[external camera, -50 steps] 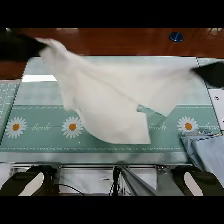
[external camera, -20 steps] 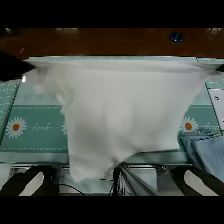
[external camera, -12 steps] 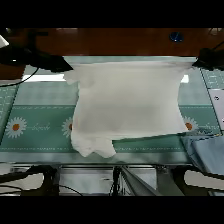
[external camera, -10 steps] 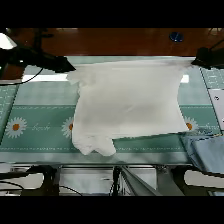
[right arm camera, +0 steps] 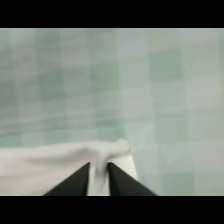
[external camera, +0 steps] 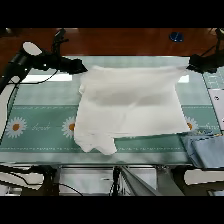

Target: Fold the shirts.

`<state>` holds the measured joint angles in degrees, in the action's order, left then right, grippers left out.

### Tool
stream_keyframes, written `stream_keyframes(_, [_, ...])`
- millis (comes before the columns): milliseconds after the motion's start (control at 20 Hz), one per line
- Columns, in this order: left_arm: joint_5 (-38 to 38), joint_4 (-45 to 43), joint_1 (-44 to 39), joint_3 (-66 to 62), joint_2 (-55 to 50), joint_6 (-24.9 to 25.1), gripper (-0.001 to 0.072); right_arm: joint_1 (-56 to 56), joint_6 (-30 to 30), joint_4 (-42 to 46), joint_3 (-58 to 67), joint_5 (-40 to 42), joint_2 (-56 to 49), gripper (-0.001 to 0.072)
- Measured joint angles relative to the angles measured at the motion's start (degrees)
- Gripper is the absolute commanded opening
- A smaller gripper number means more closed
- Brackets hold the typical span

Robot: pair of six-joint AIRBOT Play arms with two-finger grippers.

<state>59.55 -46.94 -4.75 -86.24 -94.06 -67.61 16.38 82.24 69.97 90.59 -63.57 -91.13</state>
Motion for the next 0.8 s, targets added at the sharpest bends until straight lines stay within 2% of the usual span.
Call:
stream_keyframes(100, [2.51,0.22,1.62,-1.38,0.42,-1.66,0.0278,0.59,-0.87,-1.66,0.9,-1.22,0.85,0.0451])
stream_keyframes(250, [11.58,-4.39,7.13,-3.82,3.8,-3.06,0.0284,3.17,-2.36,-0.83,2.62,-4.09,4.7,0.0466])
stream_keyframes(300, [15.65,-6.32,9.44,-3.58,5.6,-3.32,0.0325,4.37,-2.58,0.98,2.62,-5.86,6.01,0.0467])
stream_keyframes(400, [22.32,-9.11,13.81,-0.07,9.92,-3.87,0.0581,7.63,-2.75,3.52,0.72,-8.96,8.57,0.0555])
stream_keyframes(450, [24.74,-9.73,15.45,3.06,12.28,-4.15,0.0685,9.35,-2.86,3.93,-1.03,-10.27,9.6,0.0556])
stream_keyframes(600, [28.94,-10.58,18.29,17.25,19.37,-4.5,0.0692,13.97,-4.09,1.75,-8.55,-14.03,12.0,0.0594])
stream_keyframes(800, [27.34,-7.21,19.39,37.53,24.11,-3.08,0.0691,16.65,-6.51,-2.54,-17.94,-16.76,13.42,0.0594])
